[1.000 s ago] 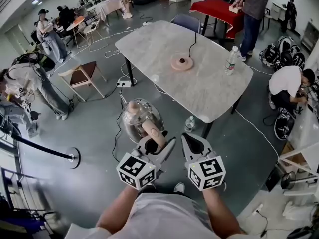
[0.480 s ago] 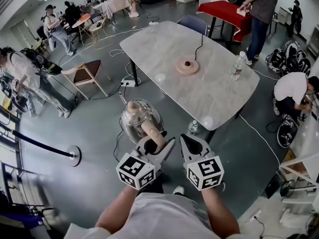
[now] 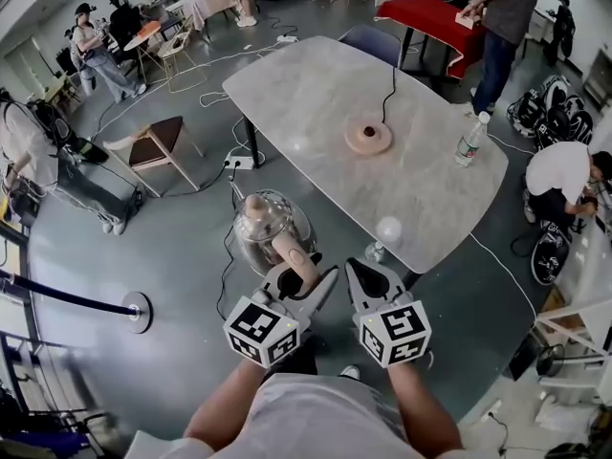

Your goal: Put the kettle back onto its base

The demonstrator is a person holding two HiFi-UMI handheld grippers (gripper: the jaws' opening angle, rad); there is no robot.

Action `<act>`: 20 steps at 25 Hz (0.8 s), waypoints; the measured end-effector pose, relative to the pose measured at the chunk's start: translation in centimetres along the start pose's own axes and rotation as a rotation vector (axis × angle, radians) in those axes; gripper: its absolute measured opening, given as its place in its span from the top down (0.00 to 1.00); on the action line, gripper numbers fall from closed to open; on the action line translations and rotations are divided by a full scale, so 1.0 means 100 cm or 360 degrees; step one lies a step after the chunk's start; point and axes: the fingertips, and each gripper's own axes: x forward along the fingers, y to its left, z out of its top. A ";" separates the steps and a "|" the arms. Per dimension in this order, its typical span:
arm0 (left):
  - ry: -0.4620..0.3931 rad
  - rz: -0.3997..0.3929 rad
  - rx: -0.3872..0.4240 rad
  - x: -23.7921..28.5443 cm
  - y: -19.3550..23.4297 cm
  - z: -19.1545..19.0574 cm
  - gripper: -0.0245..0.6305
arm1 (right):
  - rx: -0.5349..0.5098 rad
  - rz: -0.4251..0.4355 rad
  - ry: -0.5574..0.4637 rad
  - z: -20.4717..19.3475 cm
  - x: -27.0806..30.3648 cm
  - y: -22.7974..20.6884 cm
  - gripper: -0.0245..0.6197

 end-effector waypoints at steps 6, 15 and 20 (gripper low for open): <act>0.0024 -0.0071 0.0017 0.002 0.062 0.017 0.73 | 0.0007 -0.0049 0.0025 0.018 0.062 0.010 0.95; 0.0015 -0.0165 0.0092 -0.007 0.138 0.036 0.73 | -0.0029 -0.0133 0.0021 0.040 0.137 0.028 0.95; -0.0014 -0.0189 0.0080 -0.010 0.167 0.043 0.73 | -0.0057 -0.0154 0.0015 0.048 0.162 0.036 0.96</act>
